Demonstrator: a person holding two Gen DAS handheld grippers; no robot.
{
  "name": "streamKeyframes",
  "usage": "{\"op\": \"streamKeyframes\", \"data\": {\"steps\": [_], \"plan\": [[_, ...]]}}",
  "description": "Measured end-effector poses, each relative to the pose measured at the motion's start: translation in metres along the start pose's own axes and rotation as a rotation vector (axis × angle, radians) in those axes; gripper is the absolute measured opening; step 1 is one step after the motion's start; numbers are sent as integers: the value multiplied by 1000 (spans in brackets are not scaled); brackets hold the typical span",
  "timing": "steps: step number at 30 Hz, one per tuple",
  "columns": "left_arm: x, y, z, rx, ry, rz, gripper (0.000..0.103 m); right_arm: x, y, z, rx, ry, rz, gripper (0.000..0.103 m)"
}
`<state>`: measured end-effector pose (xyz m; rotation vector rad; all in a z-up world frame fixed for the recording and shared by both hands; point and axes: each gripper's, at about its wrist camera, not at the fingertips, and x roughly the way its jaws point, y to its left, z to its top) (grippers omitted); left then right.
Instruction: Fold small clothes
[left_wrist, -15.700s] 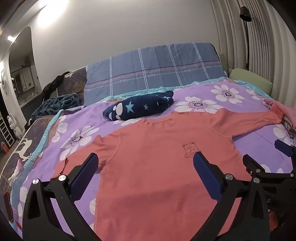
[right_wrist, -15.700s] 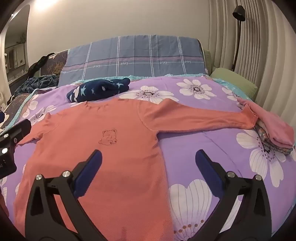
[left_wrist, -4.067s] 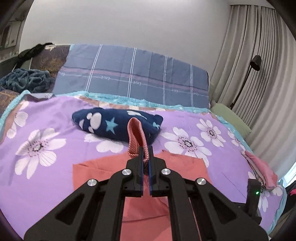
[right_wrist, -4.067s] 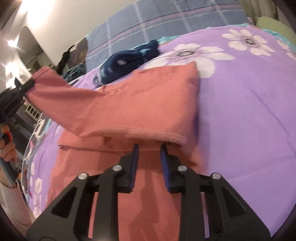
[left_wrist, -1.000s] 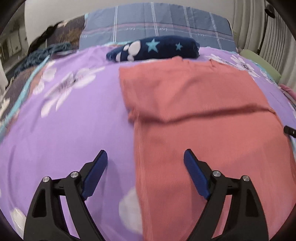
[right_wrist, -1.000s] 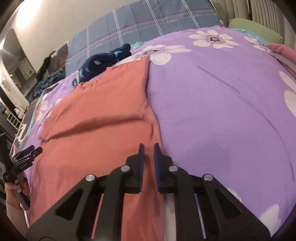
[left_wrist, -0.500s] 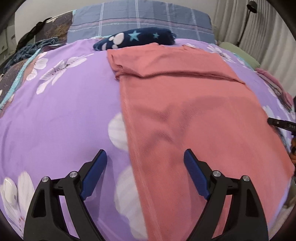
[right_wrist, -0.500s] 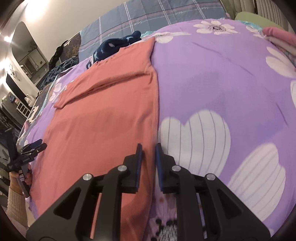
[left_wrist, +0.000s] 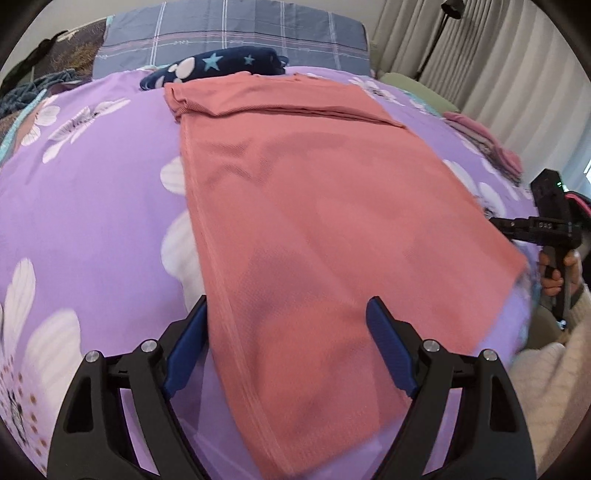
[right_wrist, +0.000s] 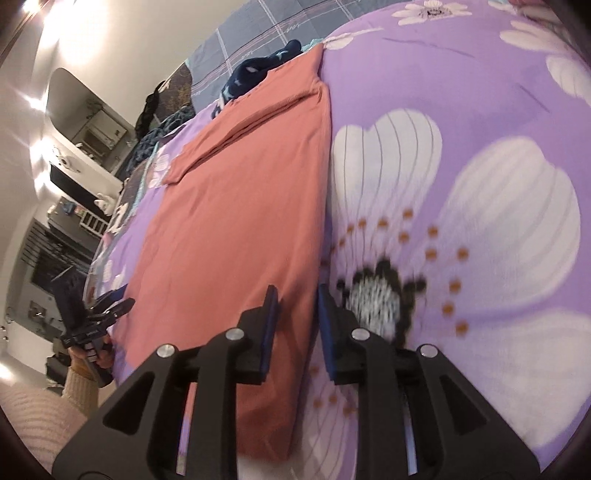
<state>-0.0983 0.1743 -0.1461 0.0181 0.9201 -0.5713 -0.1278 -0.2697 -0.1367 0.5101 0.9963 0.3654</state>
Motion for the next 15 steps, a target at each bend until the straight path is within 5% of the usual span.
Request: {"op": "streamKeyframes", "data": {"steps": [6,10,12,15], "plan": [[-3,1,-3,-34,-9,-84,82,-4,5,-10,-37,21,97,52],[10,0,11,-43,-28,-119,80,9,12,2,-67,16,119,57],[15,-1,18,-41,-32,-117,67,15,14,8,-67,13,126,58],[17,5,22,-78,-27,-98,13,17,12,13,-46,13,135,58]]}}
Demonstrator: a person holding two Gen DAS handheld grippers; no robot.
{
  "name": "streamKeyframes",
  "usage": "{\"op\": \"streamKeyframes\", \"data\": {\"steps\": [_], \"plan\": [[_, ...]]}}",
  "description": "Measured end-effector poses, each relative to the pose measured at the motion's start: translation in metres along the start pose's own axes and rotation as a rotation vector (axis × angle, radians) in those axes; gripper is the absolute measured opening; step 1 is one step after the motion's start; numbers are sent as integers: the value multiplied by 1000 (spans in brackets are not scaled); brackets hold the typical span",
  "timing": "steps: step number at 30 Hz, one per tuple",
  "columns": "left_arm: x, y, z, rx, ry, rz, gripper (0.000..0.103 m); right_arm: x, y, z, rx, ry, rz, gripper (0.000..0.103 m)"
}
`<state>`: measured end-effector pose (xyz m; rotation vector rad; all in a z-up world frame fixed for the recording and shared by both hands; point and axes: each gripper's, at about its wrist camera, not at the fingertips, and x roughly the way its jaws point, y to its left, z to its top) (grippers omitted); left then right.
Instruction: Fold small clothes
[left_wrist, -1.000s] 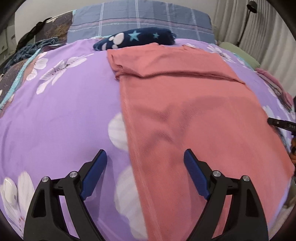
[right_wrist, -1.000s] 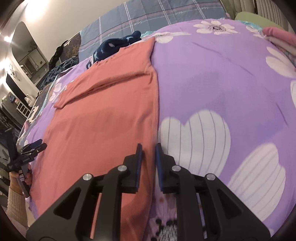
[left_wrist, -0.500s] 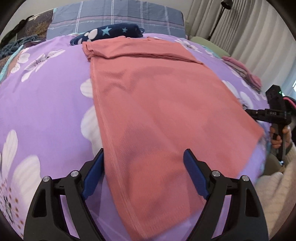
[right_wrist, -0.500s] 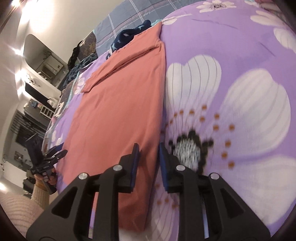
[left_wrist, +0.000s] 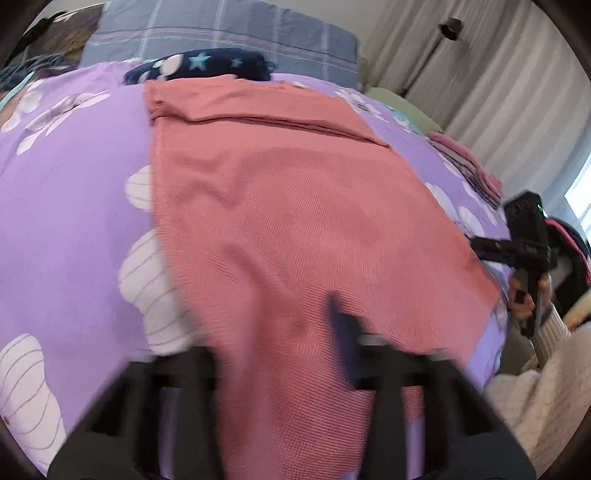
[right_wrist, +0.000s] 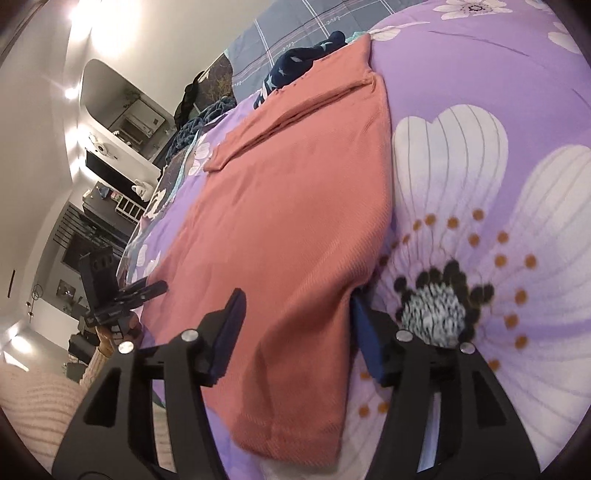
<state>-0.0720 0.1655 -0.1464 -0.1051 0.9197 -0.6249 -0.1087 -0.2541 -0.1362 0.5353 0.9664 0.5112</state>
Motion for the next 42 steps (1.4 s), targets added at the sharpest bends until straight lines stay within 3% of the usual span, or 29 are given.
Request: {"op": "streamKeyframes", "data": {"steps": [1,3,6,9,13,17,22,25,26,27,33,38,41,42], "plan": [[-1,6,1,-41,5,0,6,-2,0,-1,5,1,-3,56],[-10,14,1,-108,-18,-19,4,-10,-3,-6,12,5,-18,53],[-28,8,3,-72,-61,41,3,-30,-9,-16,50,4,-44,52],[-32,6,3,-36,-45,76,2,-46,-7,-26,25,13,-96,52],[-15,11,-4,-45,9,83,2,-53,4,-42,-66,54,-137,52],[-13,14,-6,-57,0,67,2,-64,9,-62,-100,73,-137,53],[-10,14,-6,-56,14,65,2,-67,17,-74,-172,66,-199,48],[-9,11,-6,-41,13,80,2,-58,22,-74,-208,53,-278,35],[-9,10,-6,-38,12,83,2,-57,25,-74,-223,45,-303,24],[-9,10,-7,-37,11,85,2,-56,27,-74,-231,45,-320,4],[-10,8,-8,-24,4,90,2,-97,43,-75,-299,-15,-305,3],[-11,11,-9,-39,-7,72,2,-89,41,-86,-346,138,-356,0],[-12,12,-10,-48,-6,63,3,-93,31,-73,-263,66,-286,7],[-12,12,-11,-47,-4,63,3,-93,25,-64,-214,34,-242,18]]}}
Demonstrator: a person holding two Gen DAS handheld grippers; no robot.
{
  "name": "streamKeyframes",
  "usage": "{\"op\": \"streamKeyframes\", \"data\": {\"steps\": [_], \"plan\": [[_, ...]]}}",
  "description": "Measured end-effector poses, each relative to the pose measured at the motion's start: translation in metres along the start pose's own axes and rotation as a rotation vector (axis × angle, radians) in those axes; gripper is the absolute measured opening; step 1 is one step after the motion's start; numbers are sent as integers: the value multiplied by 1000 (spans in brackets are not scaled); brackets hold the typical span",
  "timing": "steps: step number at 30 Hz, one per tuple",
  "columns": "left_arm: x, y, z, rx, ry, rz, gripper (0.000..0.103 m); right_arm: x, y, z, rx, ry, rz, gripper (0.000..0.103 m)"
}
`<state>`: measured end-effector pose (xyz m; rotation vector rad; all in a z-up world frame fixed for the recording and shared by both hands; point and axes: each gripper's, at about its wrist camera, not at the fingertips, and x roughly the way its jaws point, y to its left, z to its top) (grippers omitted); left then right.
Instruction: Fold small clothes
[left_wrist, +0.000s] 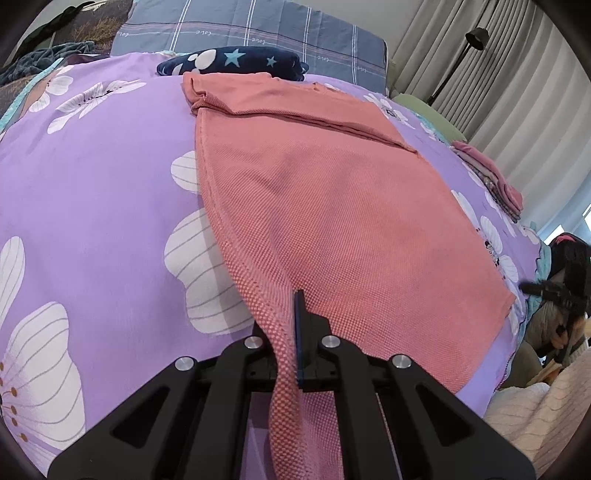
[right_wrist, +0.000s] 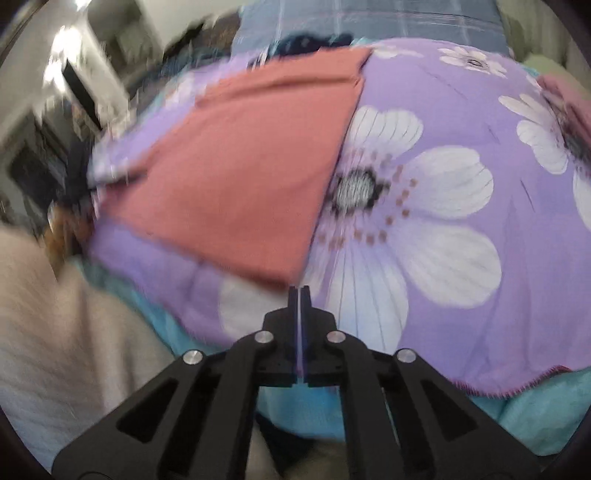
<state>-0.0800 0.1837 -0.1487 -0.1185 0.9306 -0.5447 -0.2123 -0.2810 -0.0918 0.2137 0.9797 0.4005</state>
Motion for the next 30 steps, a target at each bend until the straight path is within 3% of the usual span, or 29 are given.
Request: {"op": "streamKeyframes", "data": {"steps": [2,8,11,17,24,30], "plan": [[-1,-1,-1,9,7,0,5,6,-11,11,65,-21,38,27],[-7,-7,-12,46,18,-18,20,49,-36,22,202,75,143,28],[-6,-9,-12,66,32,-27,23,58,-46,30,248,60,246,42],[6,-11,-1,72,56,-87,27,89,-50,59,243,56,353,43],[-3,-9,-12,56,53,-102,29,87,-40,60,235,109,344,43],[7,-12,0,58,70,-109,30,105,-29,75,267,128,383,47]]}}
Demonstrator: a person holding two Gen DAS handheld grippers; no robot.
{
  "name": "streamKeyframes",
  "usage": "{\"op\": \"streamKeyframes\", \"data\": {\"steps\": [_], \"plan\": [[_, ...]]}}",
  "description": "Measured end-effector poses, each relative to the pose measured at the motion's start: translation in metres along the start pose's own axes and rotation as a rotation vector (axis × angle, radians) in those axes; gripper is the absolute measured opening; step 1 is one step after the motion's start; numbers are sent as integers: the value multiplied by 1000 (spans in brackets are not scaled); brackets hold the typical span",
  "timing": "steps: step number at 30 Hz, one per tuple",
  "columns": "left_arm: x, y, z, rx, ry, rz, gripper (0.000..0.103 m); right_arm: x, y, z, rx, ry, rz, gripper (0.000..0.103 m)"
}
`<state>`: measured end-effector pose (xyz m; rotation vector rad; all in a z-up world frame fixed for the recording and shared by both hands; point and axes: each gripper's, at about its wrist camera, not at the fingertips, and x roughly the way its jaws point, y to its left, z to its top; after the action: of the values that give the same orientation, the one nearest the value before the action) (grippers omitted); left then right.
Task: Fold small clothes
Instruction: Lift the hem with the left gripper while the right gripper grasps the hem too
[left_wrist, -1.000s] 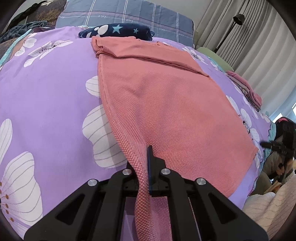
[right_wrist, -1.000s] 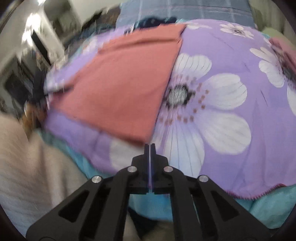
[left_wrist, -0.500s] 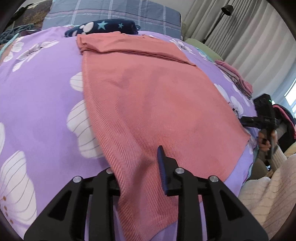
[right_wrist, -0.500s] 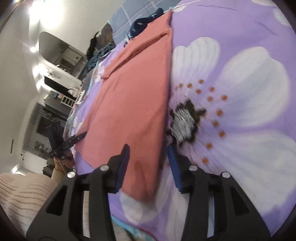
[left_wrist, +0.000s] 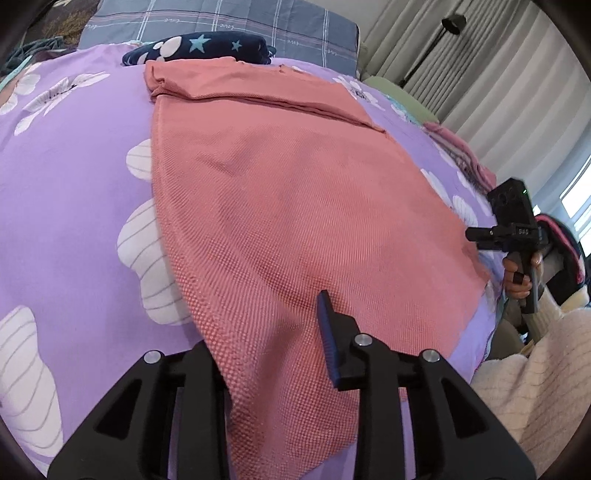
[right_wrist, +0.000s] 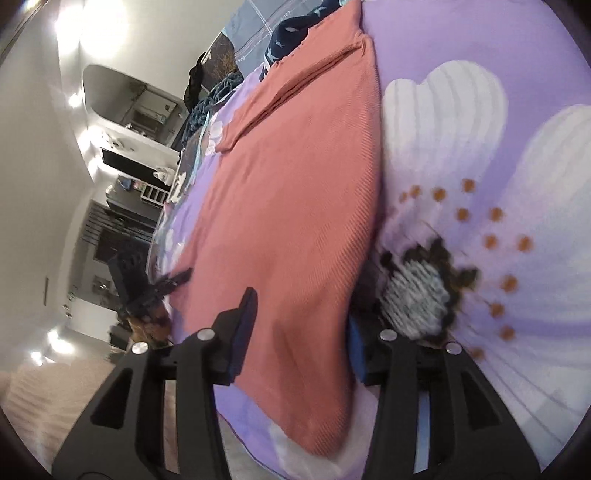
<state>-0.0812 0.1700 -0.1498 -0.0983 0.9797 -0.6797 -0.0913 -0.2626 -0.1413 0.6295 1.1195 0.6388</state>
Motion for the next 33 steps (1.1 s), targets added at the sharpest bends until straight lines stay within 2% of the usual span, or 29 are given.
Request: {"op": "streamKeyframes", "data": {"steps": [4,7,8,9,10,11,15,18,21,27,33], "plan": [[-10,1,-12,-4,2,-27,29,-8,10,-20,-63,23,-12,46],[-6,7,-11,-46,-25,-49,26,-12,5,-29,-57,-17,3,38],[-4,7,-8,-58,-28,-48,21,-11,2,-27,-39,-27,5,27],[-2,7,-5,-63,-28,-39,16,-8,0,-25,-16,-32,13,11],[-1,5,-2,-67,-24,-27,6,-5,0,-22,7,-29,36,7],[-2,5,-1,-71,-23,-23,4,-4,1,-20,12,-37,51,5],[-15,-5,10,-41,-58,27,2,-25,19,-14,-47,-126,101,5],[-32,-12,23,-21,-122,27,2,-43,33,-4,-71,-197,173,5],[-50,-22,36,-4,-205,5,2,-52,46,4,-107,-241,206,5],[-67,-31,60,24,-283,6,2,-58,67,19,-170,-291,226,5],[-75,-17,97,-25,-360,10,2,-75,67,55,-171,-359,230,5]]}}
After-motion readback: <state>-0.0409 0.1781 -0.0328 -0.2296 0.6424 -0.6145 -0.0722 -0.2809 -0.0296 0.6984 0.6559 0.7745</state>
